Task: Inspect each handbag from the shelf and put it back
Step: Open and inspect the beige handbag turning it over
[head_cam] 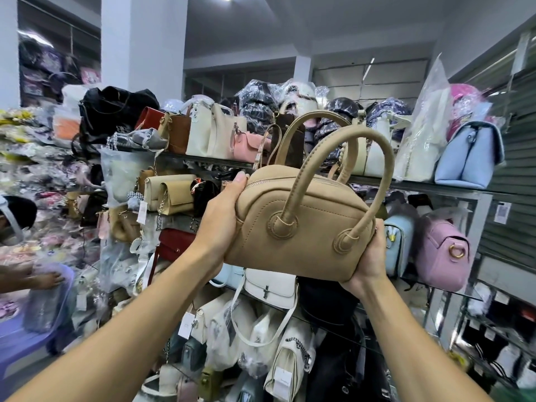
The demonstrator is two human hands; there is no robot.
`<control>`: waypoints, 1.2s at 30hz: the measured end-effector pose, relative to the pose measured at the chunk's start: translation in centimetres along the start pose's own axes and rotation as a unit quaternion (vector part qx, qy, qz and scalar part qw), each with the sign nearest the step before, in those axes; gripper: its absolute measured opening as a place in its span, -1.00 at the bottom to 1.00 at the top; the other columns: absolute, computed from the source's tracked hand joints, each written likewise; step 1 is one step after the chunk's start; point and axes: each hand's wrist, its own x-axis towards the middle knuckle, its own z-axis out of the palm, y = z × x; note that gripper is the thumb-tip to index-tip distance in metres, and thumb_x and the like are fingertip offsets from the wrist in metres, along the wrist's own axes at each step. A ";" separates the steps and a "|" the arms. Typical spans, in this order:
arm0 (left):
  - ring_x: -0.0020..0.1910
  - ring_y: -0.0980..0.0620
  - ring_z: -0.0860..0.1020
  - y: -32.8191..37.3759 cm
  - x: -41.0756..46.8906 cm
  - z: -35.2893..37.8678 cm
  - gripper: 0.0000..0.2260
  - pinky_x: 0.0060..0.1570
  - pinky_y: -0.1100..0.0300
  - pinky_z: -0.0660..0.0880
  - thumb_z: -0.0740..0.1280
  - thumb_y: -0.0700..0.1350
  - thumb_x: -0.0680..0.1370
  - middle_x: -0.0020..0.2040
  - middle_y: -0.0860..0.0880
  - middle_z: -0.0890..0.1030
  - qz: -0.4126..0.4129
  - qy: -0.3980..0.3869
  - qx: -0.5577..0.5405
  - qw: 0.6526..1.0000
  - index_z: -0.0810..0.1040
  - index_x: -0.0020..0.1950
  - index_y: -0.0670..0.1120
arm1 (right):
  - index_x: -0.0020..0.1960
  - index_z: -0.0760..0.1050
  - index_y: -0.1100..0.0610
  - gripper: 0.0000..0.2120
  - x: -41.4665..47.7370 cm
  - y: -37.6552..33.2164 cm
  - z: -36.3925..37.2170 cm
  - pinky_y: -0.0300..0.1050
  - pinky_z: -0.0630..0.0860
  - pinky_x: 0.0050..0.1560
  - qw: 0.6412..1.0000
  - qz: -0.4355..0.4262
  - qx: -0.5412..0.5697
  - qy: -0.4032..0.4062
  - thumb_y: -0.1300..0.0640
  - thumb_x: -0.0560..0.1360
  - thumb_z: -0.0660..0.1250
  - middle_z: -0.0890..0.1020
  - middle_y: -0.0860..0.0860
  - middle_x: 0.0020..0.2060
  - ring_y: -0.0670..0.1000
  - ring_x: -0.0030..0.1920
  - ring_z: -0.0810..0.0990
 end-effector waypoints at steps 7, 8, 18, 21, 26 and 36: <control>0.26 -0.16 0.61 0.3 -0.3 -0.3 -0.45 0.40 -0.23 0.41 0.31 0.33 0.45 0.19 -0.12 0.69 0.011 0.003 -0.019 1.000 0.68 0.25 -0.01 | -0.14 0.71 0.02 -0.47 -0.5 -0.3 0.9 -0.06 0.57 -0.04 0.999 -0.047 -0.019 0.009 -0.28 0.00 0.55 0.69 0.03 -0.18 0.04 -0.11 0.63; 0.25 -0.15 0.61 0.4 -0.3 -0.4 -0.47 0.39 -0.21 0.42 0.30 0.32 0.48 0.18 -0.12 0.70 0.011 0.005 -0.015 1.000 0.68 0.25 -0.01 | -0.17 0.71 0.02 -0.59 -0.7 -0.5 1.3 -0.10 0.59 -0.09 0.998 -0.054 -0.014 0.018 -0.26 0.17 0.46 0.69 0.03 -0.21 0.03 -0.13 0.63; -0.19 0.06 0.70 0.4 0.2 -1.6 -0.53 -0.19 0.24 0.61 0.11 0.15 0.68 -0.15 -0.05 0.74 0.008 0.007 -0.068 0.998 0.77 -0.06 0.00 | 0.14 0.53 0.16 -0.43 -1.5 -1.5 3.9 0.00 0.51 0.03 0.991 -0.085 -0.102 0.019 -0.17 0.25 0.40 0.59 0.20 -0.02 0.14 -0.02 0.54; -0.28 0.09 0.69 0.1 0.3 -1.8 -0.47 -0.33 0.28 0.58 0.08 0.14 0.68 -0.23 -0.01 0.73 0.003 -0.001 -0.094 0.996 0.77 -0.23 0.04 | 0.18 0.56 0.25 -0.39 -1.4 -1.5 4.5 0.22 0.42 0.19 0.981 -0.101 -0.150 0.069 -0.20 0.35 0.37 0.60 0.30 0.11 0.20 0.06 0.51; 0.00 -0.02 0.71 -0.6 0.6 -2.9 -0.54 -0.02 0.12 0.63 0.11 0.16 0.64 -0.05 -0.06 0.75 0.000 0.016 -0.131 0.991 0.77 -0.08 0.03 | -0.24 0.66 0.01 -0.73 -2.8 -1.6 6.5 0.04 0.49 0.03 0.974 -0.106 -0.191 0.066 -0.17 0.29 0.37 0.65 0.09 -0.21 0.05 -0.15 0.55; -0.18 -0.02 0.73 -1.6 0.1 -3.0 -0.54 -0.35 0.15 0.63 0.17 0.21 0.56 -0.13 -0.07 0.75 -0.010 0.026 -0.222 0.975 0.78 -0.14 -0.03 | -0.25 0.49 0.04 -0.73 -5.3 -1.9 10.4 -0.04 0.30 -0.19 0.966 -0.115 -0.225 0.051 -0.13 0.22 0.41 0.41 0.09 -0.22 0.04 -0.20 0.32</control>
